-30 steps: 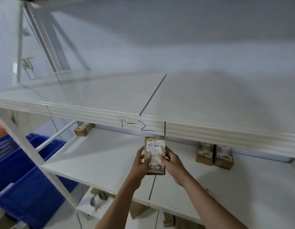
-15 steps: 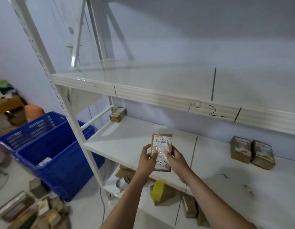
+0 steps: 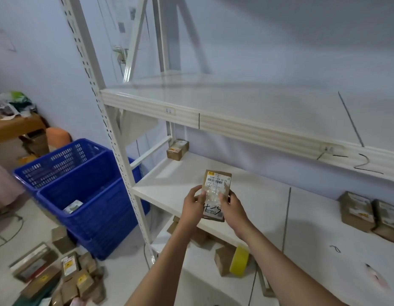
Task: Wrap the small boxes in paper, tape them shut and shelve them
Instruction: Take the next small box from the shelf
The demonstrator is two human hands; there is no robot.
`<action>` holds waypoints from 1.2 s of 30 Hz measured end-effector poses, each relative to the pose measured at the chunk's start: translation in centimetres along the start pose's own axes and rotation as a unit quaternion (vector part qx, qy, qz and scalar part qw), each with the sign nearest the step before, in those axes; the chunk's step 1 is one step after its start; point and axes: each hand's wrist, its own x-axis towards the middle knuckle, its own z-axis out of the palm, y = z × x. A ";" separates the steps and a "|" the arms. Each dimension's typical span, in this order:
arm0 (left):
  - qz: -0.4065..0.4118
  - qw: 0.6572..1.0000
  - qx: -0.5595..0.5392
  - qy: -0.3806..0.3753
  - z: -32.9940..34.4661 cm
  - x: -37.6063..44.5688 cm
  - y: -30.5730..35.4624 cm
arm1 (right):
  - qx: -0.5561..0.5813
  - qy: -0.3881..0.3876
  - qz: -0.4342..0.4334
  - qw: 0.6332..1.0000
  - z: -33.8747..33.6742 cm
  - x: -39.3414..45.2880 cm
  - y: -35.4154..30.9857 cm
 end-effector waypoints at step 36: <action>-0.149 0.961 0.106 -0.208 -16.6 29.7 -1.6 | -0.036 0.159 0.152 0.975 18.2 23.4 -1.0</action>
